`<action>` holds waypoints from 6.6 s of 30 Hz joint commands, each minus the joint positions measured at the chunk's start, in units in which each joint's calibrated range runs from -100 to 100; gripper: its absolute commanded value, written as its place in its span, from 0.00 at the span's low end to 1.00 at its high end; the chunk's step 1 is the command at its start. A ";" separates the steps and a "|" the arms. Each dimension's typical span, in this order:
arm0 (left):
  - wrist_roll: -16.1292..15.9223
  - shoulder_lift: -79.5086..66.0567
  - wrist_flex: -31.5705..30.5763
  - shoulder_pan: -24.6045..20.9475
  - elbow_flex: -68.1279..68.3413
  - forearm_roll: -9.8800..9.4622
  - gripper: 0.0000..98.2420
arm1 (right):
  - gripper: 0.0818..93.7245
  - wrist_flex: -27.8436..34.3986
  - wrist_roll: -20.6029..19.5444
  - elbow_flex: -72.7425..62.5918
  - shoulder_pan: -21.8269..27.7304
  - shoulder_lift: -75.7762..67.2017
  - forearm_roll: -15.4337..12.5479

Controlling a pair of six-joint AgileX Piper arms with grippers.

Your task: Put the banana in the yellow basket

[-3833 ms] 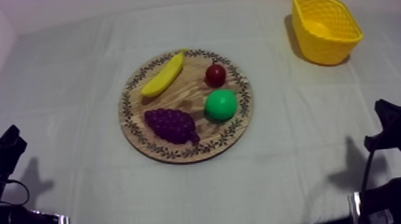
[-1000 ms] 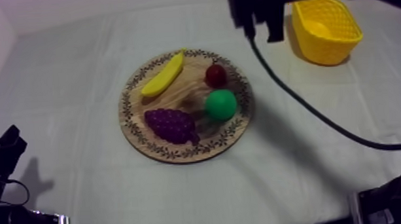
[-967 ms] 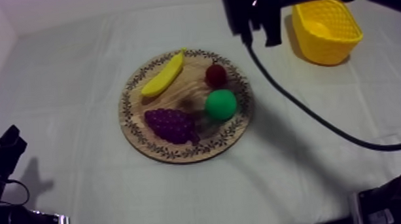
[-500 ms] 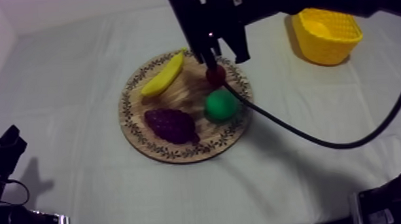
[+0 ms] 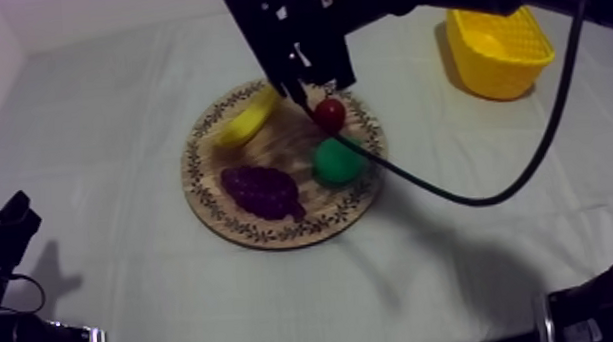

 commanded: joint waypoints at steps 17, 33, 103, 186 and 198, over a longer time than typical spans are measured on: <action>0.01 -0.05 0.00 -0.02 -0.01 -0.03 0.00 | 0.77 -3.77 -4.36 0.49 -4.01 8.65 5.68; 0.01 -0.05 0.00 -0.02 -0.01 -0.03 0.00 | 0.77 -1.02 -4.80 -14.00 -4.45 21.70 5.93; 0.02 -0.05 0.00 -0.02 -0.01 -0.03 0.00 | 0.53 2.68 -8.18 -22.21 -4.71 30.77 4.83; 0.02 -0.05 0.00 -0.02 -0.01 -0.03 0.00 | 0.27 16.11 -0.03 -0.36 29.28 -4.06 -7.42; 0.00 -0.05 0.00 -0.02 -0.01 -0.03 0.00 | 0.27 15.82 -0.03 -5.40 31.69 3.58 -7.82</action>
